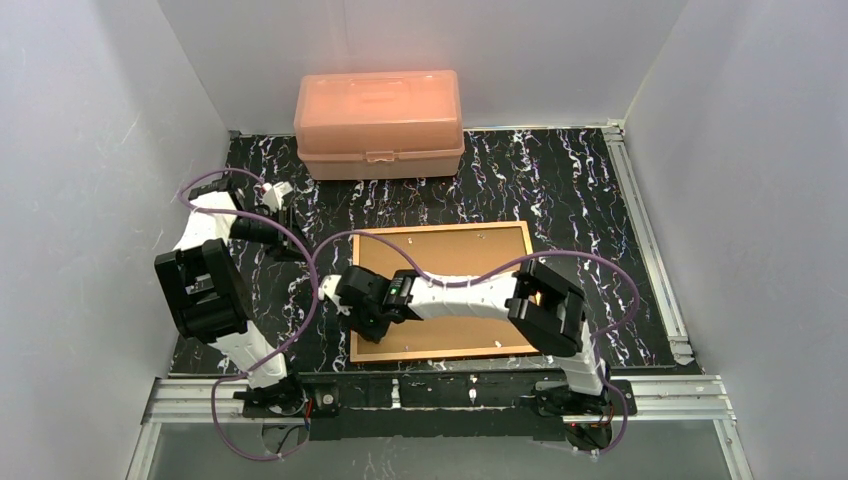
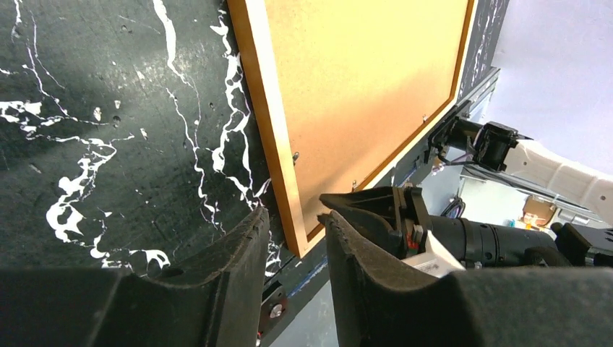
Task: Put the photo into the frame
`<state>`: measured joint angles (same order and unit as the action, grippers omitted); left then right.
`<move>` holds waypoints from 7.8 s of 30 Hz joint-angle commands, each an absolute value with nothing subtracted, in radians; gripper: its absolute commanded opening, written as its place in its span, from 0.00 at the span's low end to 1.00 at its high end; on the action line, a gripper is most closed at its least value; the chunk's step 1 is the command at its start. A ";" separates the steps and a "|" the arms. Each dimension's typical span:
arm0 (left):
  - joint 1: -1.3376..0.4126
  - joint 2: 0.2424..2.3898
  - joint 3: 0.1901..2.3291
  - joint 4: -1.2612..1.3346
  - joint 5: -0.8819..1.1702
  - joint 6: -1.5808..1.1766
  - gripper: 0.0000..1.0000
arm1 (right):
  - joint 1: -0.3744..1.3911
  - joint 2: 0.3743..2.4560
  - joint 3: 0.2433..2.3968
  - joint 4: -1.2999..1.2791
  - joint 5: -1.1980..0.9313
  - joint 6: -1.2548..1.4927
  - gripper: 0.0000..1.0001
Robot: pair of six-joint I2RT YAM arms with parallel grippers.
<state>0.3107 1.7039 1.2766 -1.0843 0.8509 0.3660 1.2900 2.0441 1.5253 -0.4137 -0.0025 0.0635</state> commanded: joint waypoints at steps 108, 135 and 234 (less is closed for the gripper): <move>-0.030 1.904 1.389 -0.622 0.300 0.709 0.49 | 0.583 1.269 0.692 -0.660 0.008 1.009 0.99; -0.068 1.613 0.968 -0.885 0.494 1.026 0.44 | 0.313 1.575 0.909 -0.331 -0.056 0.831 0.99; -0.076 1.917 1.105 -0.965 0.702 0.572 0.26 | 1.026 1.974 1.203 0.259 -0.386 0.499 0.88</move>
<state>-0.0639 1.9259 1.0927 -0.9653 0.7170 0.5701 1.0176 1.9591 1.1690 0.2173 -0.3687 0.5182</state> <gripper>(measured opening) 0.272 0.882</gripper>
